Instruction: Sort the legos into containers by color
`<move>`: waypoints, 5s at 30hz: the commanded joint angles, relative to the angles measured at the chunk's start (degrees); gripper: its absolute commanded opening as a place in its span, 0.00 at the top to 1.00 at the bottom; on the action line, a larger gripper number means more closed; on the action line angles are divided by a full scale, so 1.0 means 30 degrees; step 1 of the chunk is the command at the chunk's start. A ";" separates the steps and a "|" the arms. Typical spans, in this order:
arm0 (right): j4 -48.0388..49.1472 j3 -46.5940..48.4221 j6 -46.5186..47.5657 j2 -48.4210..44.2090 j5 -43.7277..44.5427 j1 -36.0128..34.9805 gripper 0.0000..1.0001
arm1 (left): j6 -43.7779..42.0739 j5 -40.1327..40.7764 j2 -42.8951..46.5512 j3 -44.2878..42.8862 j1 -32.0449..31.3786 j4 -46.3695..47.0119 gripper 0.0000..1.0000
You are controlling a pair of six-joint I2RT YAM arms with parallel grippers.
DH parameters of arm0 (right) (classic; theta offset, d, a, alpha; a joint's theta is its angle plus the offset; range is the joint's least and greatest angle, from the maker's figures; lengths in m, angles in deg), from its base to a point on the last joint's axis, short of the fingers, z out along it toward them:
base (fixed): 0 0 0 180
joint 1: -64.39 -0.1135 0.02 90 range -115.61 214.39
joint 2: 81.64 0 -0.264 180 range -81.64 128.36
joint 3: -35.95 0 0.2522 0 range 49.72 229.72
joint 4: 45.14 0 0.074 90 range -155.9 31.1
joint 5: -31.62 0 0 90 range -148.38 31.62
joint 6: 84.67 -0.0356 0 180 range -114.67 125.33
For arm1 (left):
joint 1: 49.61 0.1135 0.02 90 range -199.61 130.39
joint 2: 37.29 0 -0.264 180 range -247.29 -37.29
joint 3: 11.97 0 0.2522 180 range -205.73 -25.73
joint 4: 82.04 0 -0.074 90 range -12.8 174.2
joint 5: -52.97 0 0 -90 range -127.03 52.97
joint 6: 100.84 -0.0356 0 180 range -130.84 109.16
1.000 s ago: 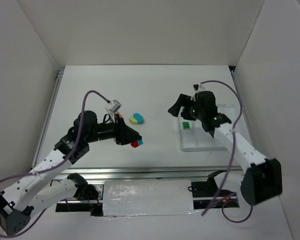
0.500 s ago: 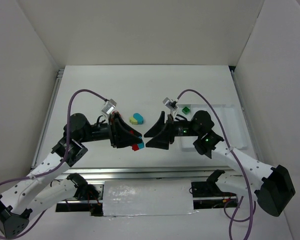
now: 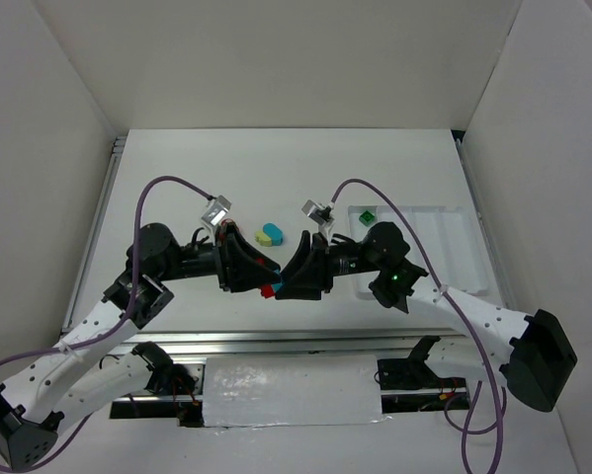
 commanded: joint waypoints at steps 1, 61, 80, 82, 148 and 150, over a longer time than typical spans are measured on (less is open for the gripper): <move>0.0267 0.1053 0.0494 0.0099 0.0525 -0.0253 0.52 | 0.0127 -0.0307 0.0047 -0.0175 -0.0067 0.0794 1.00; 0.5071 -0.3047 -0.0179 -0.1980 0.2193 0.1710 1.00 | -0.1193 0.2976 0.0897 -0.1907 -0.0067 -0.0995 0.01; 0.6916 -0.2815 -0.1233 -0.2275 0.3778 0.1680 1.00 | 0.0392 0.1069 0.0515 -0.0468 -0.0067 0.2494 0.46; 0.7411 -0.2785 -0.1613 -0.2042 0.3748 0.1709 1.00 | 0.0304 0.1041 0.0545 -0.0497 -0.0067 0.2318 0.50; -1.8888 0.4507 0.2223 0.4810 2.1550 1.4394 1.00 | -0.4589 0.5697 0.0896 -0.2929 0.0021 -0.8024 1.00; -1.9331 0.5358 0.2194 0.6096 2.2378 1.4424 0.99 | -0.4706 0.5990 0.0868 -0.3016 0.0021 -0.8433 1.00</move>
